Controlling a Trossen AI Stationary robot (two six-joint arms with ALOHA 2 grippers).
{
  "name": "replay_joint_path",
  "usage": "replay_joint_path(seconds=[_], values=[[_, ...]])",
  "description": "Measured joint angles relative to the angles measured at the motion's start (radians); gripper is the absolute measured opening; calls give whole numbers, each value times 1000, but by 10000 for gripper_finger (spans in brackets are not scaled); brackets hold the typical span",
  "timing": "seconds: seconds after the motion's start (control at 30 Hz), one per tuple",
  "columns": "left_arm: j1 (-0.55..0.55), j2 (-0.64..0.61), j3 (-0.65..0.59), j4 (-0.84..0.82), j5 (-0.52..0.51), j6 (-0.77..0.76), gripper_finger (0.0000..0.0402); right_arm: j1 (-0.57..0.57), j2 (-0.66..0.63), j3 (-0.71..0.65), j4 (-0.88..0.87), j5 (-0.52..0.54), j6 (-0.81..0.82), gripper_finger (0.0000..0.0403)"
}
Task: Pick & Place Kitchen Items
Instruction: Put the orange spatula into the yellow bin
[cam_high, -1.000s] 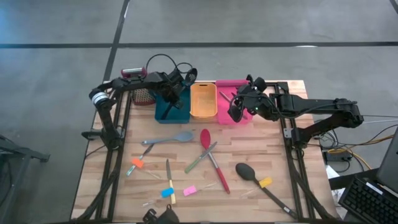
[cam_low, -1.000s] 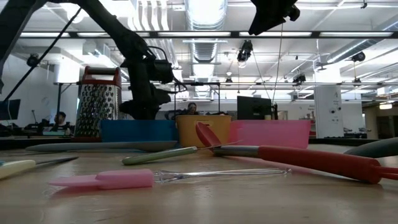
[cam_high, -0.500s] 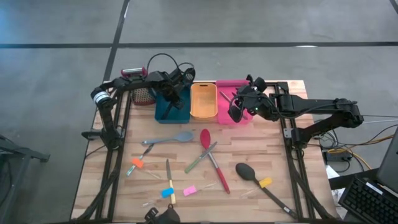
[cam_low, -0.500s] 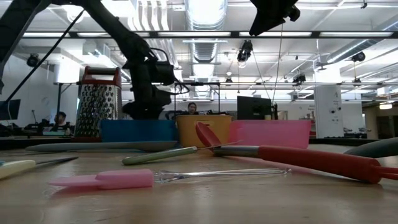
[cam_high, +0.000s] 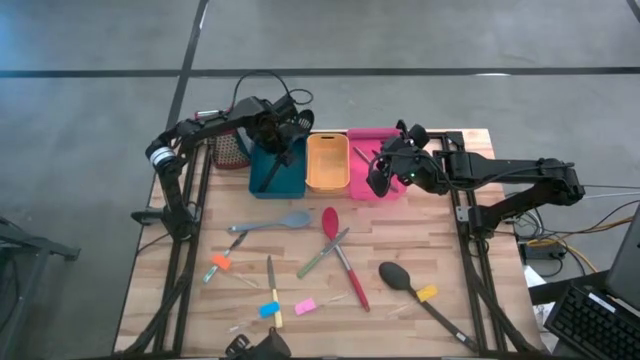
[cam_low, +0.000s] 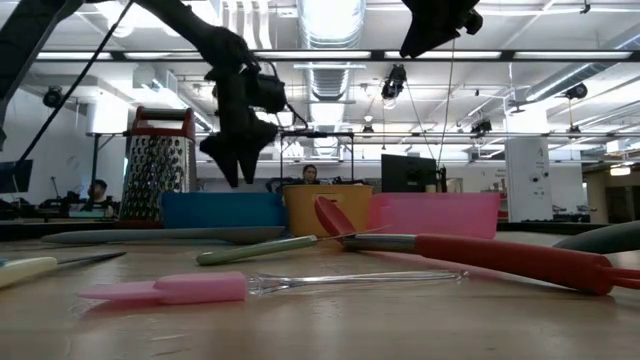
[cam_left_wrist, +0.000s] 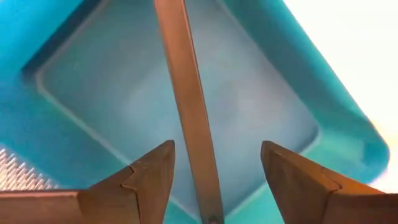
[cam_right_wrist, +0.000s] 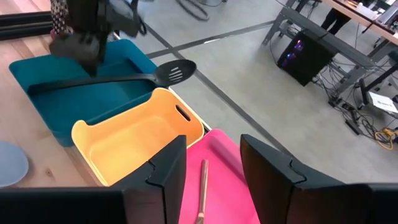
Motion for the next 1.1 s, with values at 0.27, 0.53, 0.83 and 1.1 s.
replay_joint_path(seconds=[0.27, 0.53, 0.83, 1.1], values=[[-15, -51, 135, -159, -1, -66, 242, 0, 0, 0, -13, 0, 0, 169], [-92, -223, 129, -156, -25, -115, 243, 0, 0, 0, -17, 0, 0, 183], [-336, -393, 117, -59, -149, -159, 243, 0, 0, -2, -17, 0, 0, 172], [-616, -469, 60, 118, -187, -155, 243, 0, 0, -2, -17, 0, 0, 151]])
